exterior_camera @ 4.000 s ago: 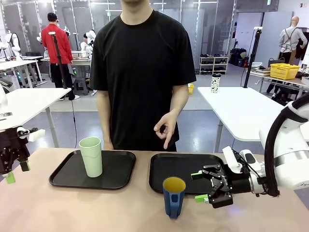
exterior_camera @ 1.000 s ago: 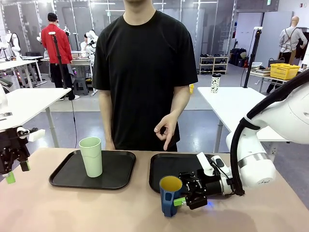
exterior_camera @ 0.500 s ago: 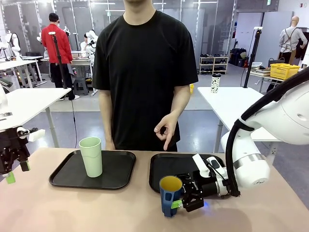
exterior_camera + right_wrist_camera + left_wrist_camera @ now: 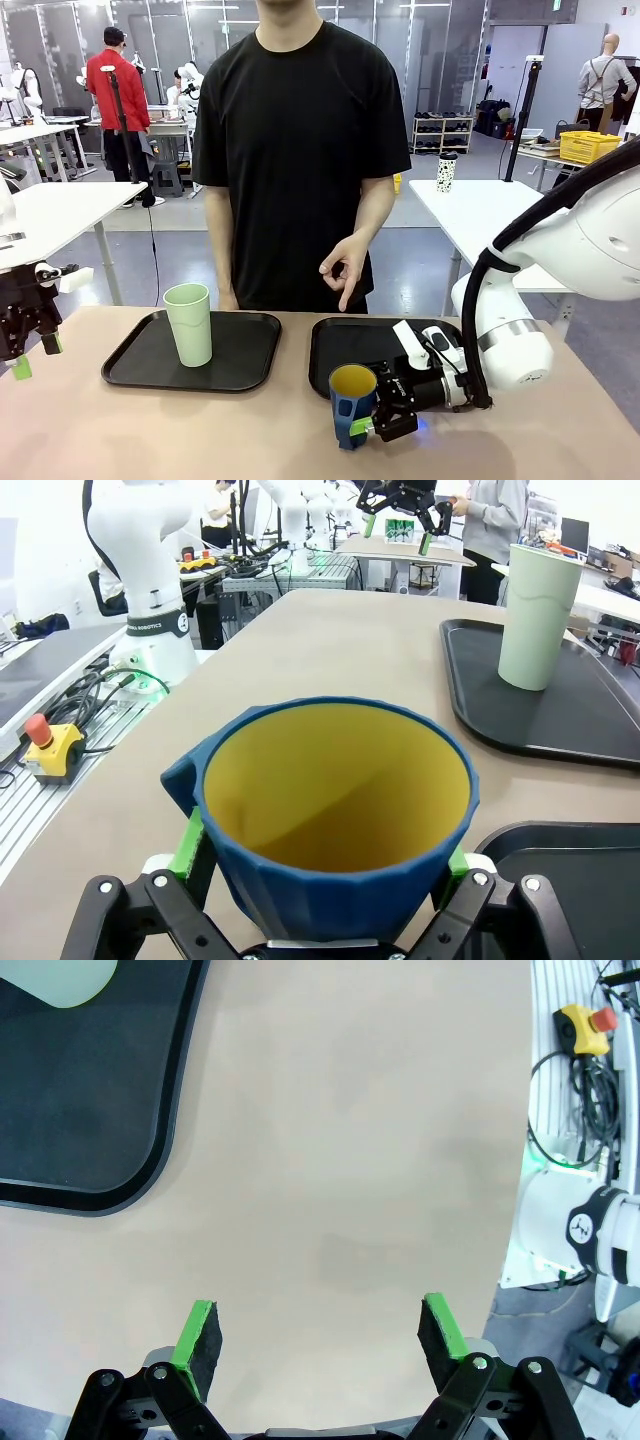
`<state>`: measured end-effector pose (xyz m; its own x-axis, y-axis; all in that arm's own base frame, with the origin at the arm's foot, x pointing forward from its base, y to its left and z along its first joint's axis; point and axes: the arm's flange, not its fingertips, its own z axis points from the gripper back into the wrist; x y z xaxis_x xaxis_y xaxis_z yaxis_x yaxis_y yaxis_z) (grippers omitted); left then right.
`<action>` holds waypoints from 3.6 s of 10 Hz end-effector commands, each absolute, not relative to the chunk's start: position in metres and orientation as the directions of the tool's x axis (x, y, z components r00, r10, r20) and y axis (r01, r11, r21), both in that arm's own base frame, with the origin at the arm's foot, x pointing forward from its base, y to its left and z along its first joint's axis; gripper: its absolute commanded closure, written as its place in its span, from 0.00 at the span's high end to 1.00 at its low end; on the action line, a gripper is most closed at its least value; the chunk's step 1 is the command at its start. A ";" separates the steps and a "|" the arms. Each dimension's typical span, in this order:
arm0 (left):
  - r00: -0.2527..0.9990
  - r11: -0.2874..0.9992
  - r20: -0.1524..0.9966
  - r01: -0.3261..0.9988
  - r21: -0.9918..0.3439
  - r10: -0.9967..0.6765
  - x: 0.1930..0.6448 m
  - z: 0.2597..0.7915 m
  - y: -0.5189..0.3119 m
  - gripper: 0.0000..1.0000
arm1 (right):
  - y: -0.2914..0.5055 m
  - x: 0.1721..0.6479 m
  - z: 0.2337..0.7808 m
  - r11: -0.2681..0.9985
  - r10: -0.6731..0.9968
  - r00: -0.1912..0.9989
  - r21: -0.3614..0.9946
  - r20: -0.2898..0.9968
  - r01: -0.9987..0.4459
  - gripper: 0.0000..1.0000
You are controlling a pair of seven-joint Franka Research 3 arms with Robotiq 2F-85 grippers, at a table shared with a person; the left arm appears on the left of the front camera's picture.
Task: Sort and store the cups by type.
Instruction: Pick up the Handle plastic cup and place it into the empty Flat Tray.
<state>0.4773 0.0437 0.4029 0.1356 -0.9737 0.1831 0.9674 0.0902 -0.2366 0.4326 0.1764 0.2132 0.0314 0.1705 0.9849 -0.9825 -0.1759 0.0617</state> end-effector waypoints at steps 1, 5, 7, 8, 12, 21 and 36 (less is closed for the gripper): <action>0.128 0.083 0.182 0.969 -0.233 -0.975 0.477 0.404 0.045 1.00 | 0.184 0.437 0.213 -0.156 0.181 0.053 0.082 0.982 -0.984 1.00; 0.128 0.083 0.182 0.969 -0.233 -0.975 0.477 0.404 0.045 1.00 | 0.181 0.441 0.209 -0.122 0.181 0.083 0.106 0.980 -0.987 0.82; 0.128 0.083 0.182 0.969 -0.233 -0.975 0.477 0.404 0.045 1.00 | 0.180 0.440 0.209 -0.126 0.178 0.074 0.098 0.981 -0.987 0.69; 0.128 0.083 0.182 0.969 -0.233 -0.975 0.477 0.404 0.045 1.00 | 0.179 0.440 0.214 -0.128 0.182 0.063 0.087 0.981 -0.988 0.69; 0.128 0.083 0.182 0.969 -0.233 -0.975 0.477 0.404 0.045 1.00 | 0.150 0.440 0.275 -0.091 0.256 0.043 0.068 0.966 -0.993 0.69; 0.128 0.083 0.182 0.969 -0.233 -0.975 0.477 0.404 0.045 1.00 | 0.133 0.444 0.313 -0.062 0.242 0.014 0.030 0.970 -0.998 0.69; 0.128 0.083 0.182 0.969 -0.233 -0.975 0.477 0.404 0.045 1.00 | 0.084 0.560 0.256 0.086 0.041 0.020 0.017 0.999 -0.996 0.75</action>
<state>0.4772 0.0438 0.4029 0.1358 -0.9737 0.1832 0.9674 0.0904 -0.2366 0.5551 0.0833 0.2567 0.0374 0.0556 0.9978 -0.9974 0.0634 0.0338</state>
